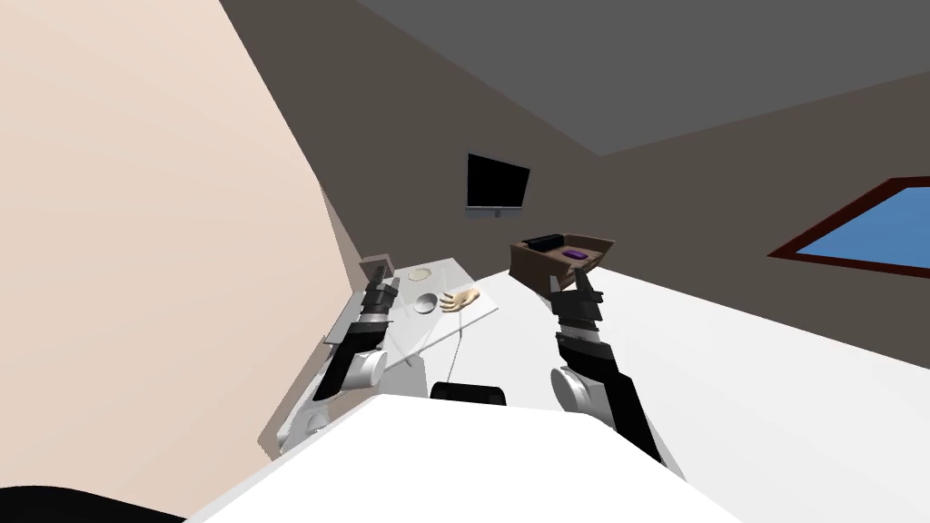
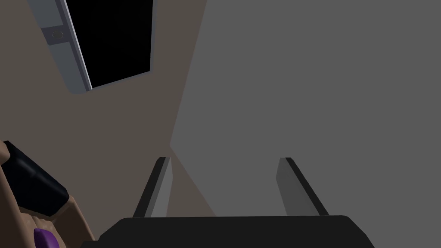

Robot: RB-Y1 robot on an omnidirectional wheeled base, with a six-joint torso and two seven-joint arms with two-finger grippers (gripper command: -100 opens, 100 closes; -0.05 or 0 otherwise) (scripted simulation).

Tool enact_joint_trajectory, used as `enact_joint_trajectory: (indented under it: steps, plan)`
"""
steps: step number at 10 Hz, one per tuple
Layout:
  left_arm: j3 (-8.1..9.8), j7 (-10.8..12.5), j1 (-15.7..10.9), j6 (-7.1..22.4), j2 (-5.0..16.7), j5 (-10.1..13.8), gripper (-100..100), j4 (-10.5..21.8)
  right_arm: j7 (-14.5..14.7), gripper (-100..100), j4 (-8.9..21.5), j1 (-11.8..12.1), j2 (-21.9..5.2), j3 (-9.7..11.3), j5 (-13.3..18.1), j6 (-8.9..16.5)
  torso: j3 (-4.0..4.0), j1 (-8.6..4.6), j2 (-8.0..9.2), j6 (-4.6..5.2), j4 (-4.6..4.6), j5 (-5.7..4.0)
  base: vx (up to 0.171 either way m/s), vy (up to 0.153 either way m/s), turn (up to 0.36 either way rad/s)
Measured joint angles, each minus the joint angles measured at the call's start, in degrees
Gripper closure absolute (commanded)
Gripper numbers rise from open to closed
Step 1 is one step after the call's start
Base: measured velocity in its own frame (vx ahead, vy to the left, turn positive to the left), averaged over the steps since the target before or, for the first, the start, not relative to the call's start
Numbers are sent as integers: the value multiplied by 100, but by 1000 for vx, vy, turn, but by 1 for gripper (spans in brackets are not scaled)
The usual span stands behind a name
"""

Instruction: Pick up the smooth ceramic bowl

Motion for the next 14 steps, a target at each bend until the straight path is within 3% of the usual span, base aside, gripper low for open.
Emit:
enact_joint_trajectory:
  steps: [3, 7, 9, 14]
  plan:
    - [213, 206, -320, 250, 191, -6, -100, 409, 0, 0, 0, 0, 0, 0, 0, 0, -3, -16, -5, 1, -1, -3, -18, -108, -42]
    - [654, 633, -663, 739, 389, 79, -100, 865, 0, 0, 0, 0, 0, 0, 0, 0, -4, -13, -7, 0, -2, -3, -7, -113, -46]
    - [840, 819, -900, 951, 413, 102, -100, 1245, 0, 0, 0, 0, 0, 0, 0, 0, -6, -18, -10, 0, -2, -5, -1, -95, -29]
    - [1166, 1132, -1309, 1574, 475, 185, -100, 1830, 0, 0, 0, 1, 0, -1, 0, 0, -9, 7, -15, -2, -4, 0, 15, -56, -45]
